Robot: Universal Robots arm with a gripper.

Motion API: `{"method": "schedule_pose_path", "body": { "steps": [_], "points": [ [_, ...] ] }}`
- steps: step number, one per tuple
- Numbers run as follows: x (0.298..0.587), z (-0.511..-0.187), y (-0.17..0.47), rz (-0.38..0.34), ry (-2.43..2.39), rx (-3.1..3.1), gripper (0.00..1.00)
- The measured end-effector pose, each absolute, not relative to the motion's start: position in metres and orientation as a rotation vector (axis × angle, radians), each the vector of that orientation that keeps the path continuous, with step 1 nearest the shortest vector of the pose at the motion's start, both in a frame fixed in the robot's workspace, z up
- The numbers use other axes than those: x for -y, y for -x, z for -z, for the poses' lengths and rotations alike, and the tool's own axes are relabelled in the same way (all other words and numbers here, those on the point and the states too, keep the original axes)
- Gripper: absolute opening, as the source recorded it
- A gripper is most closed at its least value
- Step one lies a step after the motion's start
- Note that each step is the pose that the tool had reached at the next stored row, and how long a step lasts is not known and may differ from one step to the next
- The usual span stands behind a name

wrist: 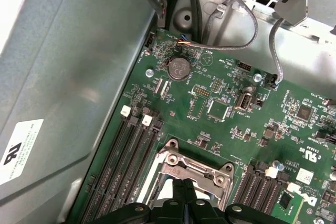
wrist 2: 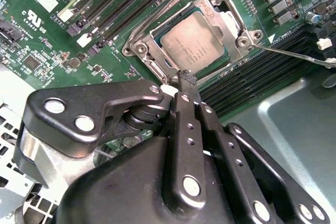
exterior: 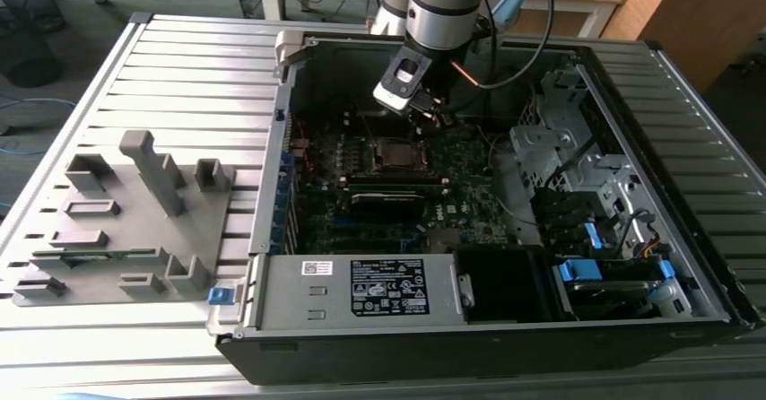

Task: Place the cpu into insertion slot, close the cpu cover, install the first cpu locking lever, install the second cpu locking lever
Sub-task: 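Close the cpu cover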

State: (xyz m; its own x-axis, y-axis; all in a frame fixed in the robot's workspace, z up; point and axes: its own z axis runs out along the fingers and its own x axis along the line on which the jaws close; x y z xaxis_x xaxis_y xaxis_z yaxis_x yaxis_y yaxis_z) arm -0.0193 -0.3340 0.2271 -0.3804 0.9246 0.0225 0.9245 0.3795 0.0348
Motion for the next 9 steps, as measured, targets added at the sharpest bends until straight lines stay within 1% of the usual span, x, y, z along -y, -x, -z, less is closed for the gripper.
{"method": "schedule_pose_path", "body": {
  "steps": [9],
  "points": [
    [0.334,-0.2271,0.0193,-0.065,-1.739,-2.615,0.1]
  ]
}}
